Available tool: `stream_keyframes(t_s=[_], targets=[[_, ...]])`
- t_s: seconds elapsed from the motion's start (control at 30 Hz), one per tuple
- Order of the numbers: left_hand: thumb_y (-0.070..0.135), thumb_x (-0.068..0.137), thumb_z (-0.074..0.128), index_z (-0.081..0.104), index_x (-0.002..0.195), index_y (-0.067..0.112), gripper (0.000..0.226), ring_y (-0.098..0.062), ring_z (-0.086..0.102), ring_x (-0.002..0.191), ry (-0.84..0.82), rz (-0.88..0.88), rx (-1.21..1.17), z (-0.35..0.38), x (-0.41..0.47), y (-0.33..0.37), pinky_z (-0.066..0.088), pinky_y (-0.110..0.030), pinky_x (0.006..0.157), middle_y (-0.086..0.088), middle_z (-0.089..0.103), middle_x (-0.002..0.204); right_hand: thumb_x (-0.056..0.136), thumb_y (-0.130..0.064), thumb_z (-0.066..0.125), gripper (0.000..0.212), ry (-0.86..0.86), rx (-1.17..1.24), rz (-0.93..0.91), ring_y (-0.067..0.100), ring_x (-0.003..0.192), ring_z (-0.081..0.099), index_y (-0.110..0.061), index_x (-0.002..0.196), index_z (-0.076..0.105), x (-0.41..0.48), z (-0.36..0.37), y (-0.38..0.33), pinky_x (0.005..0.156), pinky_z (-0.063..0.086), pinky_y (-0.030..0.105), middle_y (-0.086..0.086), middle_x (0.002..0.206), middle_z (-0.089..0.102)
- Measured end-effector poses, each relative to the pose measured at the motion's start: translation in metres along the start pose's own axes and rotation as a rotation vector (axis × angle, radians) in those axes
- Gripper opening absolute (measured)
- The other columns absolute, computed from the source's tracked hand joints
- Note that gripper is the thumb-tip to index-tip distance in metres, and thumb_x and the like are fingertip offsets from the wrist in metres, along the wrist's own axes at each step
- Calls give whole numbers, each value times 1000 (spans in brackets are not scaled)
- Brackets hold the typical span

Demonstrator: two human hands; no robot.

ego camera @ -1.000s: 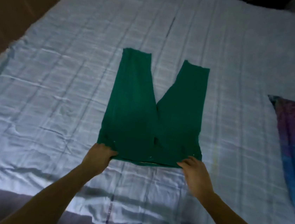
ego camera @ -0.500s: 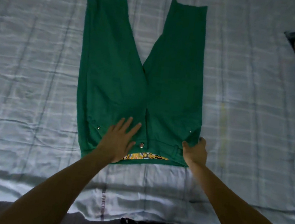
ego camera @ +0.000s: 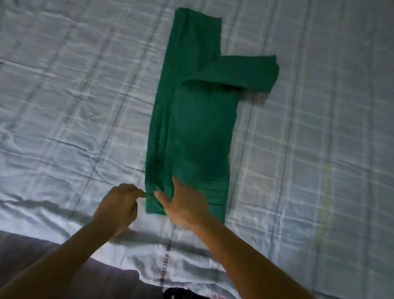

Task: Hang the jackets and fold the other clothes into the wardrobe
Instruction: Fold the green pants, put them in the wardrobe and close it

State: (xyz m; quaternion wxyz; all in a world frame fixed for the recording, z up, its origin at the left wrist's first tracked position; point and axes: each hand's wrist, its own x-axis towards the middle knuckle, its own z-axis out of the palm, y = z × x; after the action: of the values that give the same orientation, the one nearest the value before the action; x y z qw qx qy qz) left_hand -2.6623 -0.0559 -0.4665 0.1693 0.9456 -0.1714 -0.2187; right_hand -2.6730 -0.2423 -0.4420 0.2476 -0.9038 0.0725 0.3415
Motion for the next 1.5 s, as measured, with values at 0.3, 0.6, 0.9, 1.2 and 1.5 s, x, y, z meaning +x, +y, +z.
stream_keyframes(t_s=[0.3,0.6,0.9,1.2,1.5], targets=[[7,81,49,54,126,3,45,-33,61,89,202,-52,-200,20,20,22,52,-44,84,-16,62,109,96,-33,47,35,167,230,19,18,106,62,-21,128,55,9,-21,58,91,47,27,5,114,68],[29,85,34,52,127,5,52,-36,59,97,185,28,-148,-6,142,68,50,-46,87,-17,56,117,96,-28,48,37,452,298,11,19,107,58,-18,131,52,92,-108,87,92,46,29,5,122,59],[15,84,55,42,136,10,54,-34,47,118,360,174,27,-34,270,92,39,-47,99,-19,47,132,79,-11,61,58,598,-49,-41,34,109,50,-11,136,47,183,-153,124,86,49,42,18,125,49],[50,83,38,37,140,21,64,-31,35,135,246,405,265,-16,370,79,24,-53,109,-14,41,144,85,-21,43,31,879,-146,-184,28,113,50,-10,106,64,242,-171,134,101,32,49,14,117,57],[14,95,45,60,101,13,16,-17,57,65,556,-10,-639,-96,430,73,43,-29,59,-2,65,78,87,-23,59,42,862,9,-290,14,71,51,-15,127,48,299,-279,46,89,37,29,-2,83,65]])
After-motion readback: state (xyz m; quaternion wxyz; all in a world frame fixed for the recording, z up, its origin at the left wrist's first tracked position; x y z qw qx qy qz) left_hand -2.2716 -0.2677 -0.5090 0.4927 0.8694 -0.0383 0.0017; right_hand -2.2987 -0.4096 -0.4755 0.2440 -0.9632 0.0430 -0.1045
